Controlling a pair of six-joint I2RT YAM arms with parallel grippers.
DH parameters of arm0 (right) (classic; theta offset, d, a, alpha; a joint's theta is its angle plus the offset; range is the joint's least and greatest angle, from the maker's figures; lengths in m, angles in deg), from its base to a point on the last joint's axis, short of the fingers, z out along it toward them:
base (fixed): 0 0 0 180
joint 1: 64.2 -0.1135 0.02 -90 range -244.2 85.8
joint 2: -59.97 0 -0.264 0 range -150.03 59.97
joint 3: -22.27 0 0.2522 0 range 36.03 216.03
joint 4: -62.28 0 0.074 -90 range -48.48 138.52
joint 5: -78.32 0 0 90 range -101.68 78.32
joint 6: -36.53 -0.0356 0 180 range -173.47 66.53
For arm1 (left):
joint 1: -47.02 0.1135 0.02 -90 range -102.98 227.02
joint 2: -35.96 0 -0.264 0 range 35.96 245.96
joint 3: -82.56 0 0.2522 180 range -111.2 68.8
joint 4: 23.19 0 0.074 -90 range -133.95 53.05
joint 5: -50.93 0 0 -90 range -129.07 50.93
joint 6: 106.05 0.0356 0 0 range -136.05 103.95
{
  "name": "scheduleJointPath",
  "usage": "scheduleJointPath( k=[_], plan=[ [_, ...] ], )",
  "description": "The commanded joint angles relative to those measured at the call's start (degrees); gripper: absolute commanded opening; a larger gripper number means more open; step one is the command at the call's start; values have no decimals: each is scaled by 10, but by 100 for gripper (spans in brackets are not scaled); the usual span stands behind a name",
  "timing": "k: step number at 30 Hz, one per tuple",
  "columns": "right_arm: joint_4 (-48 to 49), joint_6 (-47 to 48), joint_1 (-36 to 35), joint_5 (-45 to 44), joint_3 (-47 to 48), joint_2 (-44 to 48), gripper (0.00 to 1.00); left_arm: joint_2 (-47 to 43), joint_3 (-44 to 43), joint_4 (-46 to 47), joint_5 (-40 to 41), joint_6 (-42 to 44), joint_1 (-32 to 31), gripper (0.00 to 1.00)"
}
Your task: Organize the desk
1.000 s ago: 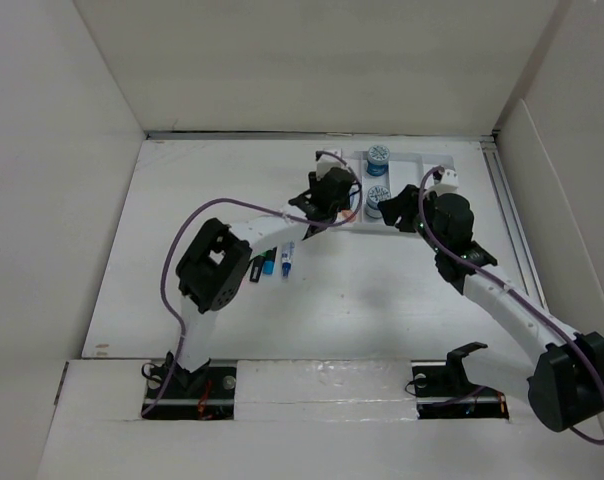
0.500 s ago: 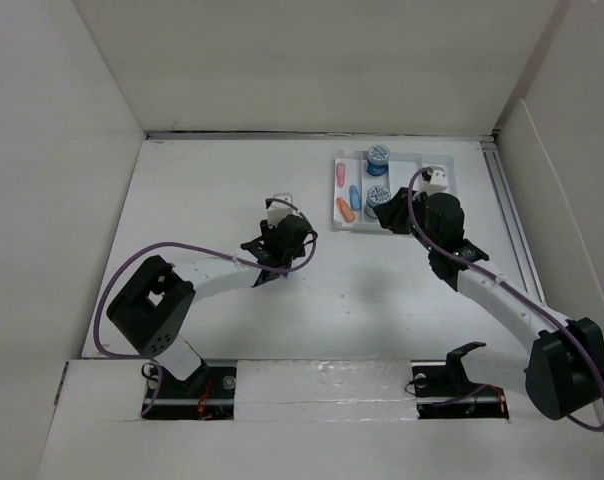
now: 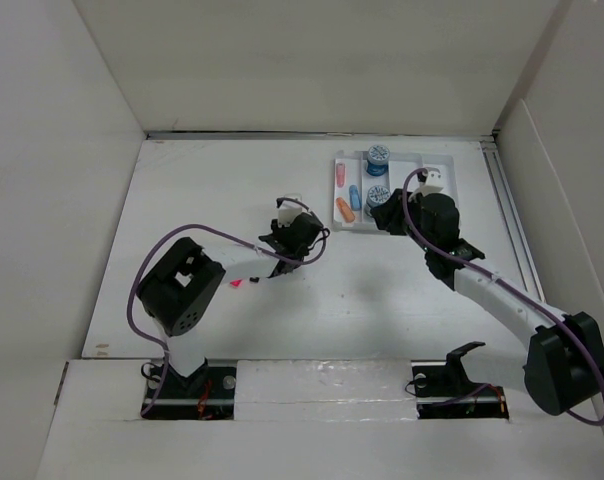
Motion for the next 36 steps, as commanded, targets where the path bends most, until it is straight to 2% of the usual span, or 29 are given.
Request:
scheduleJointPath(
  k=[1,3,5,8,13,19,22,36],
  plan=[
    [15,9,-5,-17,23,17,48,25,-20,-14,10,2,0,29],
    [15,10,-5,-15,22,25,48,29,-19,-9,4,0,0,24],
    [15,12,-5,-29,20,27,47,32,-26,-7,-20,3,0,11],
    [15,11,-5,-16,21,26,47,22,-30,7,-32,11,-6,6],
    [12,14,-5,-22,21,32,47,60,-72,-32,-21,5,-6,19],
    [11,15,-5,-31,15,48,47,79,-73,-21,-24,1,-6,23],
    [9,15,-5,-18,18,48,47,80,-70,-9,-28,1,-6,29],
    [9,20,0,-23,16,51,47,100,-84,-7,-41,3,-6,31]
  ],
)
